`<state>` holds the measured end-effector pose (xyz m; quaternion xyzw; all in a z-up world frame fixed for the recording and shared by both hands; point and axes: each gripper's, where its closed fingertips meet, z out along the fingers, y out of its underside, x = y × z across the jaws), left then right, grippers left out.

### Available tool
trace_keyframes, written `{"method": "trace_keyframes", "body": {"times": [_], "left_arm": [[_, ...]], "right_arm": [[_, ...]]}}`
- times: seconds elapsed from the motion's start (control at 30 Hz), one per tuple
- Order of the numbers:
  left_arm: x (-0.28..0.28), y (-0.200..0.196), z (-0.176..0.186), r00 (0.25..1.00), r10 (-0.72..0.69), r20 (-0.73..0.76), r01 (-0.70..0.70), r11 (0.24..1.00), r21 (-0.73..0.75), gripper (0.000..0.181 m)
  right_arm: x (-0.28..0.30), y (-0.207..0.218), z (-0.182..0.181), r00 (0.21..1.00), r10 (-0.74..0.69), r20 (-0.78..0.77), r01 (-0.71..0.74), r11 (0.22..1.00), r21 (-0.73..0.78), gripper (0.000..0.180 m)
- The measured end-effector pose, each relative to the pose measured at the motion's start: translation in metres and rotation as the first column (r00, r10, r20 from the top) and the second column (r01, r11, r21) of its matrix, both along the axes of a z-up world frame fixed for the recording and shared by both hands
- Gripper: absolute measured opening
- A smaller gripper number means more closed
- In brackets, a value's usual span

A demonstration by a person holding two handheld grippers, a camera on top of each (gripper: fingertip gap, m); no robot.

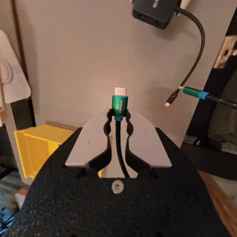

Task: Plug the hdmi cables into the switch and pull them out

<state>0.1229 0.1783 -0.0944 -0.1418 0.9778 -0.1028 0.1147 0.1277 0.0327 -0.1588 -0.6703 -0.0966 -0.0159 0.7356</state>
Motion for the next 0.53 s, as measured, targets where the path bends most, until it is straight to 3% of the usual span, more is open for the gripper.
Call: {"method": "trace_keyframes", "body": {"times": [0.03,0.3,0.53], "left_arm": [[0.000,-0.010,-0.006,0.999,-0.031,-0.011,0.031,0.998,0.055,0.021],[0.009,-0.063,-0.043,0.983,-0.152,-0.100,0.174,0.946,0.274,0.021],[0.010,-0.080,-0.054,0.979,-0.180,-0.098,0.201,0.932,0.302,0.021]], "right_arm": [[-0.001,0.000,-0.001,1.000,0.004,0.006,-0.004,1.000,-0.004,0.073],[-0.007,0.001,-0.003,0.999,0.031,0.035,-0.031,0.999,-0.018,0.073],[-0.007,0.003,-0.005,0.999,0.042,0.025,-0.041,0.999,-0.036,0.073]]}}
